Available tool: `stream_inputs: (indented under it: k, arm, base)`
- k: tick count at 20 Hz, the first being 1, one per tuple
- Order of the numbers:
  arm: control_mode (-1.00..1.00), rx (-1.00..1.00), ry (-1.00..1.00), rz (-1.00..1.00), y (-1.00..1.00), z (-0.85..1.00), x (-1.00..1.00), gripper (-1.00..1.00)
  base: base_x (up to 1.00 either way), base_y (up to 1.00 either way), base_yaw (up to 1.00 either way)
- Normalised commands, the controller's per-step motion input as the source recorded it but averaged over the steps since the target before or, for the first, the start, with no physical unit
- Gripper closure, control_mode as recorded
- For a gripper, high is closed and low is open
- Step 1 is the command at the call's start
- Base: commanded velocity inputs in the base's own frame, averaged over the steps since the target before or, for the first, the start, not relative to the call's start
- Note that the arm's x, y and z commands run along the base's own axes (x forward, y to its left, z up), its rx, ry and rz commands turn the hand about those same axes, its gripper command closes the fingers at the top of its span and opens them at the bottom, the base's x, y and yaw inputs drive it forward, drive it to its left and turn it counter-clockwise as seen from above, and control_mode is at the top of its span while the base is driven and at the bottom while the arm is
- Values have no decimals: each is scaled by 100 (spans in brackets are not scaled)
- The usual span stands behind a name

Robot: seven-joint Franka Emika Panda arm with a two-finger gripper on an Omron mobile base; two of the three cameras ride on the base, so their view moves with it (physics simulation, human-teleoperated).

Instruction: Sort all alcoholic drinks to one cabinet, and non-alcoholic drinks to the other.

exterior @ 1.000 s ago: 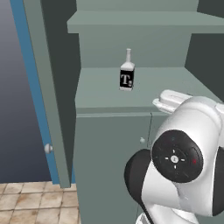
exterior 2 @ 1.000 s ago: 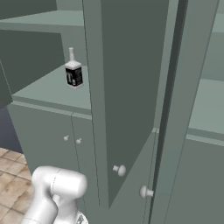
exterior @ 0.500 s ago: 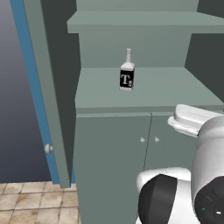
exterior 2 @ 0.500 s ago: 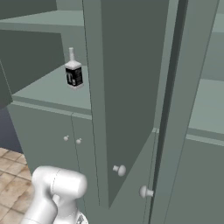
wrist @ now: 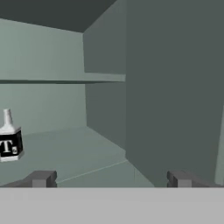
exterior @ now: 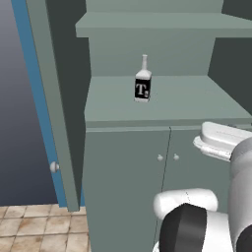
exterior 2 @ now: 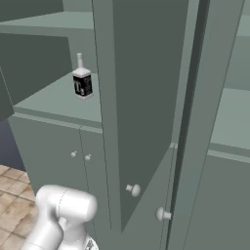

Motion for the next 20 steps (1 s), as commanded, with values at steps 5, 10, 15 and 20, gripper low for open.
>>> stream_inputs:
  k: [5,10,15,20]
  arm:
    - [100,0,-3,0,0,0,-13,-100]
    - [100,0,0,0,0,0,0,-100]
    - [100,0,0,0,0,0,0,-100]
    - [100,0,0,0,0,0,0,-100]
  base:
    - [-46,0,-7]
    - [-67,0,-27]
    - [-44,0,-47]
    - [-28,0,-53]
